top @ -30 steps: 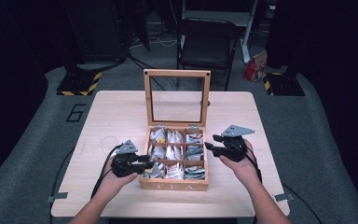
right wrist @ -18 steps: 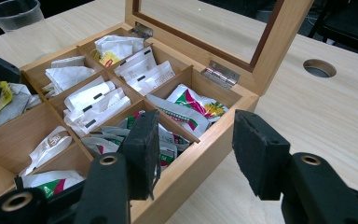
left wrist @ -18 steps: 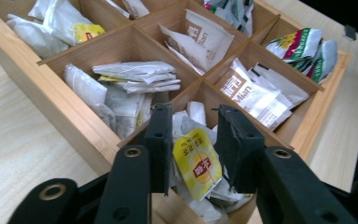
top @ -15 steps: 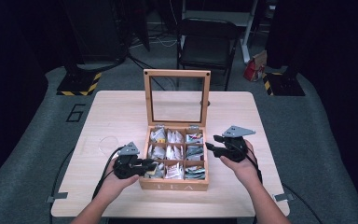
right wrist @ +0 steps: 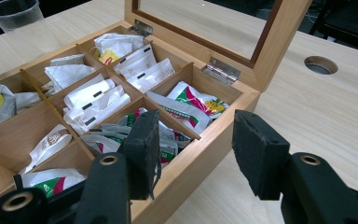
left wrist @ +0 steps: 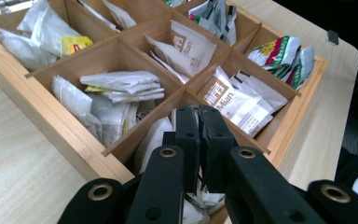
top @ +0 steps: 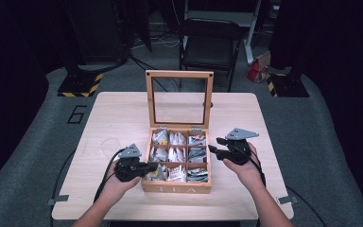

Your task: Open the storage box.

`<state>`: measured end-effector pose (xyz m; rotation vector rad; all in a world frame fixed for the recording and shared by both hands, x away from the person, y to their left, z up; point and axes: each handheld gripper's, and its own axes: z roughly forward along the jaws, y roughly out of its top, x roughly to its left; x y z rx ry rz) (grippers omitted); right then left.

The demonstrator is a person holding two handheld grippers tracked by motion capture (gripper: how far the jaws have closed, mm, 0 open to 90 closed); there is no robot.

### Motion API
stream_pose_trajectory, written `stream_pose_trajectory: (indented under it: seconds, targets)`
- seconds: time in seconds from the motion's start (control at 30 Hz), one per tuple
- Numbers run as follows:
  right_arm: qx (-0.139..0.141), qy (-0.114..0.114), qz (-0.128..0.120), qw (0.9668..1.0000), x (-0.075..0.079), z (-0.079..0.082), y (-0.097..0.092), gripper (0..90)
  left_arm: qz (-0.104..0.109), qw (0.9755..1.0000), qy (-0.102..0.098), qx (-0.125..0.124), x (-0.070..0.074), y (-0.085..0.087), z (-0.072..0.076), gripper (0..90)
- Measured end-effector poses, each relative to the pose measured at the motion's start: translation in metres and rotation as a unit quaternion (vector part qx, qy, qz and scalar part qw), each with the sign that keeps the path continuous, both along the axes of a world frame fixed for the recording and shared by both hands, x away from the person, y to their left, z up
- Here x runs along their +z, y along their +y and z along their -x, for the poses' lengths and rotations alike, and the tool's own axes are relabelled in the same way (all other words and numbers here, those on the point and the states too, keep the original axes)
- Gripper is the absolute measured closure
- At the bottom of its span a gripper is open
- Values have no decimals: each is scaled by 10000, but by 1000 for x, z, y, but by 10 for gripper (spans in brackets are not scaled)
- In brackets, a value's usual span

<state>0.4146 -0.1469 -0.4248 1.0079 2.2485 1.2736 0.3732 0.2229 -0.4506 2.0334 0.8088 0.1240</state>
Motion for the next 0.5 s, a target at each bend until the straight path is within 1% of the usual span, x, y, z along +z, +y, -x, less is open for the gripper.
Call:
stream_pose_trajectory:
  seconds: [0.1,0.13,0.17,0.2,0.23,0.27,0.3,0.33,0.37,0.4,0.47,0.5]
  targets:
    - [-14,-7,-31,10000,1,1,0,511,17,10000,-50,0,3,0,0,878]
    - [-17,-8,-38,10000,1,1,0,511,36,10000,-32,-1,5,0,1,879]
    - [-3,-20,-27,10000,1,1,0,511,19,10000,-86,-23,6,1,0,880]
    - [-5,-22,-25,10000,2,1,0,511,29,10000,-45,-11,8,1,0,881]
    - [0,-35,-26,10000,2,1,0,511,29,10000,-45,-11,8,1,0,881]
    - [-5,-28,-27,10000,2,1,-1,512,27,9999,-108,0,11,2,0,881]
    - [-5,-28,-27,10000,2,1,-1,512,27,9999,-108,0,11,2,0,881]
    - [12,-35,-23,10000,2,1,-1,511,25,9999,-142,10,14,3,-1,881]
    - [12,-35,-23,10000,2,1,-1,511,25,9999,-142,10,14,3,-1,881]
    - [-6,-24,-40,10000,2,2,-1,511,62,9999,-157,38,18,4,-1,881]
    - [0,-18,-8,10000,2,1,-2,511,34,9998,-182,19,23,5,0,881]
    - [0,-18,-8,10000,2,1,-2,511,34,9998,-182,19,23,5,0,881]
